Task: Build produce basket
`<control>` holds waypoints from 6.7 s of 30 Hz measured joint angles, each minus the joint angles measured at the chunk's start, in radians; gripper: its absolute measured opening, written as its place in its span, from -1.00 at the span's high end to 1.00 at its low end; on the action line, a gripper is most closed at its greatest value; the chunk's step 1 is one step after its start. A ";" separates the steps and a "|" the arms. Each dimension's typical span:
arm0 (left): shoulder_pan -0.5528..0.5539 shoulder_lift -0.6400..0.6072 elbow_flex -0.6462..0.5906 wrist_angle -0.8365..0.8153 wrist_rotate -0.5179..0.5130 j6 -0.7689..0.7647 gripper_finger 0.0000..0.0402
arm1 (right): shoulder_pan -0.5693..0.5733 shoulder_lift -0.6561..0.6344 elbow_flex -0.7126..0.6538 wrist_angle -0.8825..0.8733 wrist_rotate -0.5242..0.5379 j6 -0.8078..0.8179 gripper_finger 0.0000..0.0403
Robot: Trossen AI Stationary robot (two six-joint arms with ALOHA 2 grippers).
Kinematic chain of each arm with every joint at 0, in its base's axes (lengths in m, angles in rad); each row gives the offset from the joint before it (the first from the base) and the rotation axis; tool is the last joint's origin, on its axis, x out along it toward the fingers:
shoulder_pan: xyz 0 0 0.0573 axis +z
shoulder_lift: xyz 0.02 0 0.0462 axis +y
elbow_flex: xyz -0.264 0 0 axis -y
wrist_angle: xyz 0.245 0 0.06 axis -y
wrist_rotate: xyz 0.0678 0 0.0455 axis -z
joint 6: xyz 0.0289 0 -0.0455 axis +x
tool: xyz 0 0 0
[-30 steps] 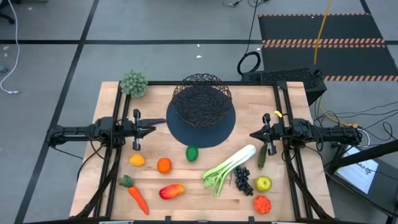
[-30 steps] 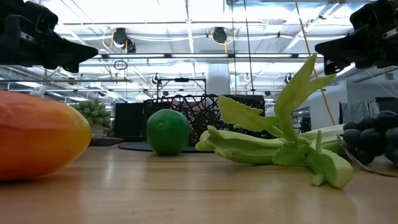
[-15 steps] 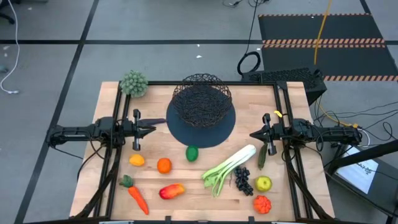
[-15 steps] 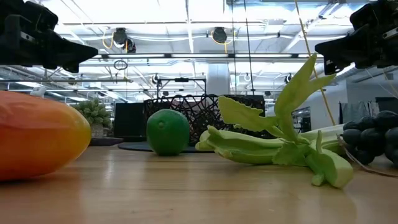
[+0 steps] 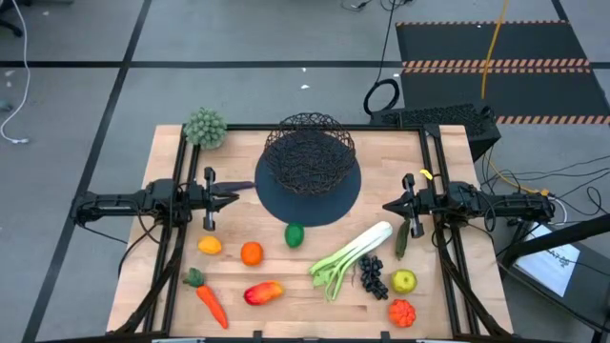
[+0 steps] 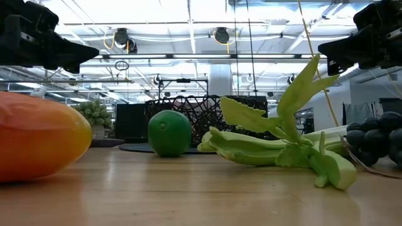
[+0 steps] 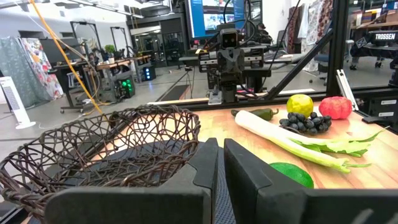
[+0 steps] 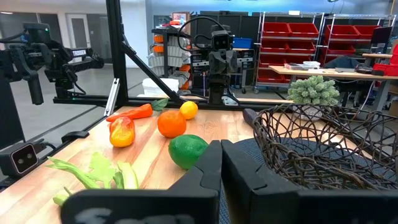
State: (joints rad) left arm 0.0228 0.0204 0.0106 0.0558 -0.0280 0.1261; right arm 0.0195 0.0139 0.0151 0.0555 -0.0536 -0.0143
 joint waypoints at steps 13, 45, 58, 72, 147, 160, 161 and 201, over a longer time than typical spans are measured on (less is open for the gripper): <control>0.000 0.000 0.000 0.000 0.000 0.000 0.85 | 0.000 0.000 0.000 0.000 0.000 0.000 1.00; 0.000 0.000 0.000 0.000 0.000 0.000 0.85 | 0.000 0.000 0.000 0.000 0.000 0.000 1.00; 0.000 0.000 0.000 0.000 0.000 0.000 0.85 | 0.000 0.000 0.000 0.000 0.000 0.029 1.00; 0.000 0.000 0.000 0.000 0.000 0.000 0.85 | 0.002 0.029 0.118 -0.005 0.027 0.027 1.00; -0.005 0.011 0.067 0.046 -0.031 -0.159 0.85 | 0.002 1.148 1.645 -0.816 0.106 0.253 1.00; -0.009 0.299 0.668 -0.310 -0.093 -0.155 0.85 | 0.002 1.148 1.645 -0.817 0.104 0.264 1.00; -0.009 0.332 0.725 -0.339 -0.092 -0.155 0.85 | 0.002 1.148 1.645 -0.817 0.103 0.264 1.00; -0.084 1.086 1.620 -0.899 -0.113 -0.448 0.85 | 0.002 1.141 1.438 -0.923 -0.086 0.750 1.00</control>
State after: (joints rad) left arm -0.0611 1.1064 1.6302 -0.8436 -0.1410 -0.3224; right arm 0.0216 1.1552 1.4527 -0.8673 -0.1393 0.7357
